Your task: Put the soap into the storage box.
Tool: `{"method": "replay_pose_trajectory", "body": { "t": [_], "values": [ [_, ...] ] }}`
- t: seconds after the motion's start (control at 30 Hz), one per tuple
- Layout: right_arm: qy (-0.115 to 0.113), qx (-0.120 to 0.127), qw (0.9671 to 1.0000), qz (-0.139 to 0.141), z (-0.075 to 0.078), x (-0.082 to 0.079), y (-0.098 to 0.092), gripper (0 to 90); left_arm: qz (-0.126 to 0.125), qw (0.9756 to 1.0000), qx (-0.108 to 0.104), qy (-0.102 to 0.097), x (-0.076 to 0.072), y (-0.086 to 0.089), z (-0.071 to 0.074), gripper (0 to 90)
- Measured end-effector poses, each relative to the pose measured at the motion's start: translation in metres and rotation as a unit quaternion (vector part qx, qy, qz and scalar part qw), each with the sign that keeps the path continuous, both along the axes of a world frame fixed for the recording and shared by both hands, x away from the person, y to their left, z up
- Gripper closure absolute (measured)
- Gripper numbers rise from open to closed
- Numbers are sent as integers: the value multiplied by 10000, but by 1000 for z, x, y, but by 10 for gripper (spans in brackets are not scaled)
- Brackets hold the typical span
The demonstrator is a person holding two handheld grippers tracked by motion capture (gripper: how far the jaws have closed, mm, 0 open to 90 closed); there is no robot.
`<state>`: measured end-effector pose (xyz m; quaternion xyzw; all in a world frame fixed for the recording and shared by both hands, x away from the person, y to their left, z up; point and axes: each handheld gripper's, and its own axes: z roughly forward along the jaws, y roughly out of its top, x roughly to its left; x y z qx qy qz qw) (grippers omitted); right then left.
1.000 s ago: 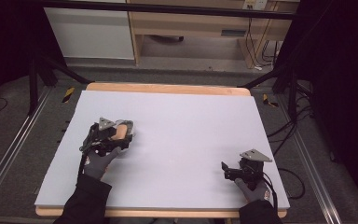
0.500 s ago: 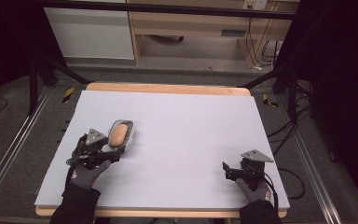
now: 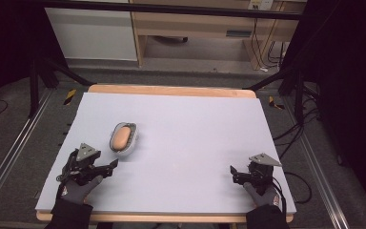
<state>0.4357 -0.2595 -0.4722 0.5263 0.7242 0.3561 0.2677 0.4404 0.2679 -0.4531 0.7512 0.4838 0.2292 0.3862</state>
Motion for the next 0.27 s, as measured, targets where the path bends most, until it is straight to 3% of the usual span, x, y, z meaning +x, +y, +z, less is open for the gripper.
{"method": "replay_pose_trajectory", "body": {
  "t": [0.03, 0.27],
  "values": [
    [12, -28, 10000, -11, 0, 0, 0, 50, 36, 9999, 92, 29, -2, 3, -4, 229],
    [63, -66, 10000, -12, -2, 0, 0, 50, 132, 9998, 127, 28, -7, 10, -11, 234]
  ]
}}
